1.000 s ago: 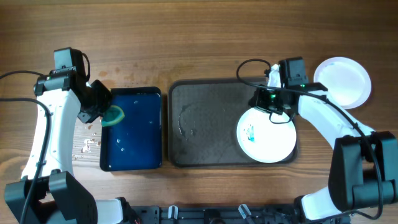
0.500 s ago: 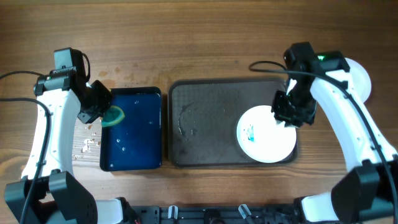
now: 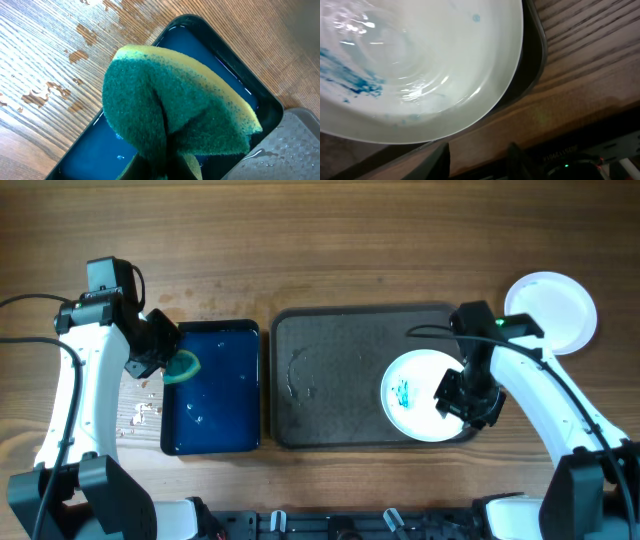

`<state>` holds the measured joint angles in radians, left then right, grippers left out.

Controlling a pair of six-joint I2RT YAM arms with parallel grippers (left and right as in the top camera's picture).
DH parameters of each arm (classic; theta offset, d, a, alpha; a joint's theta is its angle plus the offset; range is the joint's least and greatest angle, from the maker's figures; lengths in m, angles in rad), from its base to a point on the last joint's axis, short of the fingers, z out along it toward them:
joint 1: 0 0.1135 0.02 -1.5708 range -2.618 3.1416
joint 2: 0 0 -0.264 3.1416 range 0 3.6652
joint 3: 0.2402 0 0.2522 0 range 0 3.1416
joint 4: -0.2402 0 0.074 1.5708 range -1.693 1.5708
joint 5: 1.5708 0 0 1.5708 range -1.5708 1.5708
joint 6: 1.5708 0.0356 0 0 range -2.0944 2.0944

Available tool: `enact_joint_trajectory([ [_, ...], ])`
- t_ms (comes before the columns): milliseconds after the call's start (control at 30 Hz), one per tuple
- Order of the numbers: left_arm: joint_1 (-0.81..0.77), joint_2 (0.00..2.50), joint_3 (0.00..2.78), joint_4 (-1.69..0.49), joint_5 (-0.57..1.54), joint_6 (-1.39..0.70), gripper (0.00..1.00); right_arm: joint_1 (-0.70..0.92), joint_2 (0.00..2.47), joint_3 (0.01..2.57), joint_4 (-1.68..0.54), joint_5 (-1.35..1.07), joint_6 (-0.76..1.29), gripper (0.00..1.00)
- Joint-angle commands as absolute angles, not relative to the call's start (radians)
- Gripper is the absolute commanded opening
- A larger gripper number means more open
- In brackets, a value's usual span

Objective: Clean dirty plates on tray and stack at the side
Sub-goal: 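Pull the gripped plate toward the tray center with the right gripper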

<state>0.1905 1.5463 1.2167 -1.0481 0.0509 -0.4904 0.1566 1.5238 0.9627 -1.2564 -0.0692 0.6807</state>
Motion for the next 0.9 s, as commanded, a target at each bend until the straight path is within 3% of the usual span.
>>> enact_joint_trajectory([
  [0, 0.187, 1.551, 1.23, -1.047, 0.052, -0.474, 0.04, 0.154, 1.517, 0.924, -1.243, -0.016, 0.745, 0.41],
  [200, 0.187, 1.551, 1.23, -1.048, 0.052, -0.474, 0.04, 0.084, 1.516, 0.87, -1.196, 0.001, 0.775, 0.32],
  [867, 0.187, 1.551, 1.23, -1.048, 0.052, -0.474, 0.04, 0.052, 1.517, 0.804, -1.007, 0.029, 0.857, 0.33],
])
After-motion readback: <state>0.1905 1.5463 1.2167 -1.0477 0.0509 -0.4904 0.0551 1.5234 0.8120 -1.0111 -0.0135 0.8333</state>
